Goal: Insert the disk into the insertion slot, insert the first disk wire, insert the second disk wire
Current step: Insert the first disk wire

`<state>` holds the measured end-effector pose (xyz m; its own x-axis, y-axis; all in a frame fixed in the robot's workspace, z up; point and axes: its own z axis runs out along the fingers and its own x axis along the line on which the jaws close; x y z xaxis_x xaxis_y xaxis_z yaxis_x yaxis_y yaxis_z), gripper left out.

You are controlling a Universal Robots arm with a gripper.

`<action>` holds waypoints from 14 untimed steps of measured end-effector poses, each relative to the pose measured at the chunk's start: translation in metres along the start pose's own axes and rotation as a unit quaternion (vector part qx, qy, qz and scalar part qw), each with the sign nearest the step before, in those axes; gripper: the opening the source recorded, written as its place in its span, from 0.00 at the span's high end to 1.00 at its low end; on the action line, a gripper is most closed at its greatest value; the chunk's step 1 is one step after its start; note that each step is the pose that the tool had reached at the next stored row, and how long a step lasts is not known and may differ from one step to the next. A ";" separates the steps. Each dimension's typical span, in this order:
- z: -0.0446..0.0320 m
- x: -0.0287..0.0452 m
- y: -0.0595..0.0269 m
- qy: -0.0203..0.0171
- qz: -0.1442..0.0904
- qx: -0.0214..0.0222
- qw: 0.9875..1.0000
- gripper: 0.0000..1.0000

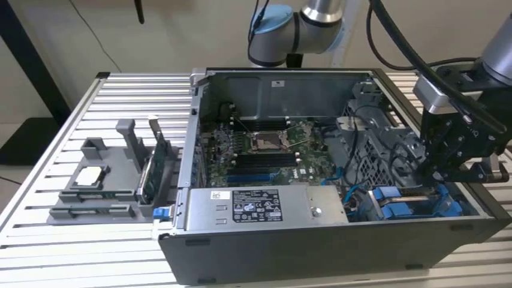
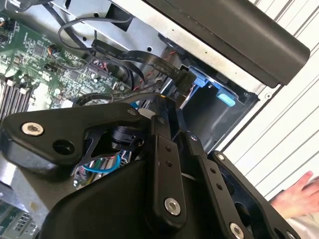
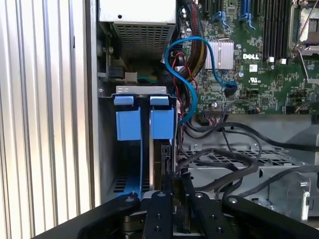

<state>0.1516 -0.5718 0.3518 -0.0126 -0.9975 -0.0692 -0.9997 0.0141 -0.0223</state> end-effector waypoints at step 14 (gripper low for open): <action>0.0098 0.0016 -0.0031 0.003 0.000 0.000 1.000 0.81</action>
<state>0.1549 -0.5728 0.3420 -0.0124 -0.9979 -0.0633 -0.9997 0.0138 -0.0223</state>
